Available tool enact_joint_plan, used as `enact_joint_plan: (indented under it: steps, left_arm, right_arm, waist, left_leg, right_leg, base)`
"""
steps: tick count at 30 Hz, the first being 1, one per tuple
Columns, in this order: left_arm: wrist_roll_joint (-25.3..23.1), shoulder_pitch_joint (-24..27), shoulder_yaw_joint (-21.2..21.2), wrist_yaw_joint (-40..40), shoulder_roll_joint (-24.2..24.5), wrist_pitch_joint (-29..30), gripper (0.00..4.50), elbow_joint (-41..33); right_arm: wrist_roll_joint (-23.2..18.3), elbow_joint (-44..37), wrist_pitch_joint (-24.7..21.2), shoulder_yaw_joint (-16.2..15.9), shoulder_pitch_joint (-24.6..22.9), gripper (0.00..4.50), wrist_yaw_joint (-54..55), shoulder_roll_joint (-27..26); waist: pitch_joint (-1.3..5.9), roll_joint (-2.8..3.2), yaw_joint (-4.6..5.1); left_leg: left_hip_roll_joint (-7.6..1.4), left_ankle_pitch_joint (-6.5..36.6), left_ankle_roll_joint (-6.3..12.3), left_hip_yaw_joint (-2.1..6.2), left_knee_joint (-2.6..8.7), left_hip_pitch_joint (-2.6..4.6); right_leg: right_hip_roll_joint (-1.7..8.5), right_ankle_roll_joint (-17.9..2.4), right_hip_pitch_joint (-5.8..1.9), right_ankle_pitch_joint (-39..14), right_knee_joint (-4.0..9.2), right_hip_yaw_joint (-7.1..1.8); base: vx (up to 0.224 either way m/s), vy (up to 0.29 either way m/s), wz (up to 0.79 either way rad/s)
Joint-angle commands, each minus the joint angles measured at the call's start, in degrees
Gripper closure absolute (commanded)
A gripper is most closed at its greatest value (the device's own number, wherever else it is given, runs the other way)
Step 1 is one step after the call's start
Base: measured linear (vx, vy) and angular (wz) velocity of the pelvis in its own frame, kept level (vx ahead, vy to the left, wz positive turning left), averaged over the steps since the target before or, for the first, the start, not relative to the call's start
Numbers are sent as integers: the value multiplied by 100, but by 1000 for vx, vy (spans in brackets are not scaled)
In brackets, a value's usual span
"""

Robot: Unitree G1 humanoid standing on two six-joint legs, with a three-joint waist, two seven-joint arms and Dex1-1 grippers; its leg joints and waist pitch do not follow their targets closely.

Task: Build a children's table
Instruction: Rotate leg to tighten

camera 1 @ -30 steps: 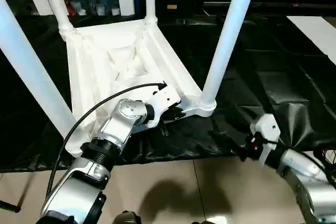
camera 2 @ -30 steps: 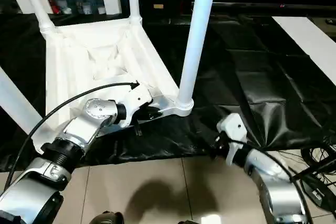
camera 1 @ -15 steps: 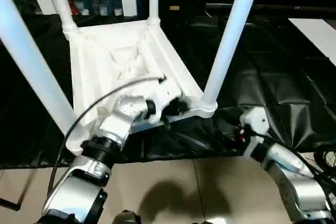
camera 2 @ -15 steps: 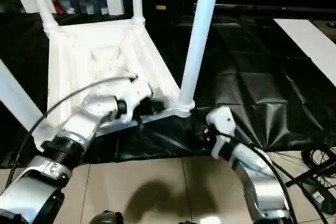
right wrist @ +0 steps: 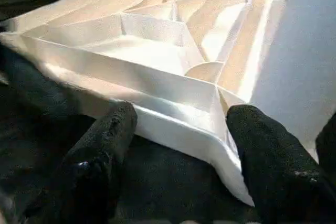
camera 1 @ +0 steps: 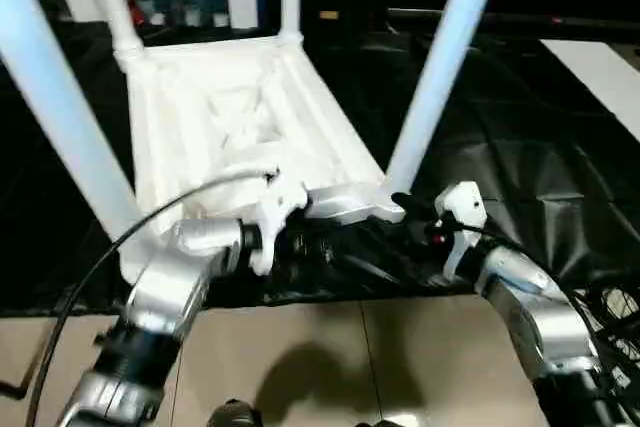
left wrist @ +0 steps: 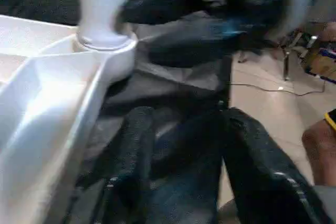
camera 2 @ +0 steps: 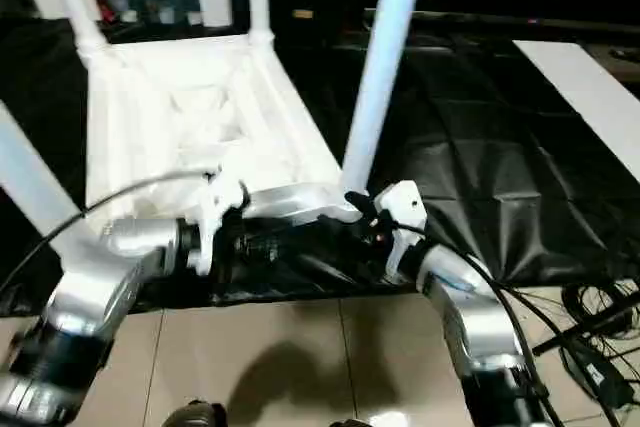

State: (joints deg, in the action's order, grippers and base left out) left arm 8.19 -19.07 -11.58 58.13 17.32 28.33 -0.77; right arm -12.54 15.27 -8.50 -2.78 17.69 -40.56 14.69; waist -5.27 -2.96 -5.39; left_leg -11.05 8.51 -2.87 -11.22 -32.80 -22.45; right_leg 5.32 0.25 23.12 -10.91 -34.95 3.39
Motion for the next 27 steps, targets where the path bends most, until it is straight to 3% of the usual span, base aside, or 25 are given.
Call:
enact_joint_plan:
  steps: [1, 2, 3, 5, 7, 8, 9, 11, 13, 15, 18, 20, 23, 24, 27]
  left_arm:
    - [111, 149, -54, -79, -4, 78, 203, -382]
    - [151, 314, -38, -78, 65, 145, 182, -580]
    - [178, 388, -32, -80, 107, 214, 178, -695]
    - [284, 702, 27, -20, 332, 379, 173, -1090]
    - [390, 1015, 131, 17, 566, 522, 134, -1473]
    - [402, 1088, 160, 28, 619, 514, 134, -1557]
    - [425, 1162, 205, 49, 674, 519, 133, -1643]
    - [479, 1272, 261, 70, 760, 530, 119, -1778]
    - [552, 1401, 322, 110, 861, 539, 92, -1934]
    - [616, 1498, 359, 121, 942, 556, 87, -2055]
    - [771, 1907, 570, 215, 1278, 472, 48, -2309]
    - [853, 2057, 804, 279, 1413, 411, 45, -2336]
    - [946, 2200, 1093, 406, 1561, 317, 7, -2333]
    - [1096, 2374, 1403, 609, 1852, 259, 6, -2311]
    - [1213, 2479, 1705, 750, 2140, 199, 3, -2191]
  right_arm:
    - [138, 321, 83, 129, 162, 135, 235, 22]
    - [175, 553, 125, 176, 321, 135, 365, -8]
    - [192, 663, 151, 196, 393, 135, 410, -20]
    - [318, 1233, 270, 275, 746, 135, 744, -62]
    - [390, 1948, 401, 389, 1170, 135, 1119, -115]
    - [435, 2179, 483, 418, 1299, 135, 1289, -120]
    - [484, 2412, 589, 441, 1429, 135, 1455, -122]
    - [515, 2750, 713, 488, 1614, 135, 1685, -129]
    - [505, 3107, 808, 602, 1819, 135, 1998, -146]
    - [454, 3379, 885, 709, 1974, 135, 2198, -164]
    - [429, 3894, 1132, 876, 2239, 135, 2477, -178]
    - [443, 3819, 1183, 851, 2171, 135, 2271, -170]
    - [410, 3579, 1184, 802, 1991, 135, 1968, -149]
    - [296, 3093, 1132, 666, 1626, 135, 1462, -98]
    - [143, 2427, 1000, 469, 1145, 135, 908, -22]
  waist:
    - [253, 19, 36]
    - [208, 47, 41]
    - [196, 31, 71]
    - [168, 60, 76]
    - [123, 40, 134]
    - [123, 70, 134]
    - [87, 89, 131]
    - [96, 96, 117]
    - [125, 85, 123]
    - [130, 90, 145]
    - [155, 87, 178]
    - [142, 75, 211]
    - [117, 91, 215]
    - [113, 79, 217]
    - [103, 99, 199]
  left_leg:
    - [-233, 1798, 45, 114, 447, 145]
    - [-225, 1816, 40, 115, 458, 139]
    - [-217, 1842, 19, 120, 471, 117]
    - [-222, 1944, -30, 116, 472, 154]
    - [-197, 1843, -57, 119, 490, 106]
    - [-210, 1835, -60, 95, 464, 172]
    - [-204, 1820, -63, 93, 469, 166]
    - [-205, 1666, -43, 76, 458, 180]
    - [-190, 1199, 53, 73, 431, 111]
    - [-169, 928, 165, 53, 400, 97]
    - [-164, 779, 302, 37, 366, 87]
    - [-159, 787, 385, 29, 363, 75]
    - [-187, 964, 361, 24, 382, 99]
    - [-190, 1131, 323, 23, 392, 113]
    - [-207, 1260, 295, 40, 426, 132]
  right_leg:
    - [281, -995, -138, -1630, 473, -254]
    - [274, -977, -115, -1658, 489, -265]
    - [269, -962, -138, -1735, 495, -260]
    - [269, -942, -103, -1818, 507, -270]
    - [249, -974, -133, -1826, 485, -260]
    - [255, -1035, -79, -1750, 492, -281]
    - [250, -1054, -64, -1720, 491, -282]
    - [232, -1062, -77, -1472, 467, -289]
    - [208, -1155, -137, -796, 361, -276]
    - [183, -1233, -144, -376, 316, -275]
    - [186, -1353, -165, -65, 271, -267]
    - [178, -1337, -176, -80, 283, -275]
    - [185, -1307, -156, -371, 320, -287]
    - [182, -1290, -149, -598, 344, -291]
    - [161, -1133, -136, -809, 375, -293]
  base:
    - [0, 0, 0]
    - [0, 0, 0]
    - [0, 0, 0]
    - [0, 0, 0]
    - [0, 0, 0]
    - [0, 0, 0]
    - [0, 0, 0]
    - [0, 0, 0]
    - [0, 0, 0]
    - [0, 0, 0]
    - [0, 0, 0]
    - [0, 0, 0]
    - [0, 0, 0]
    - [0, 0, 0]
    - [0, 0, 0]
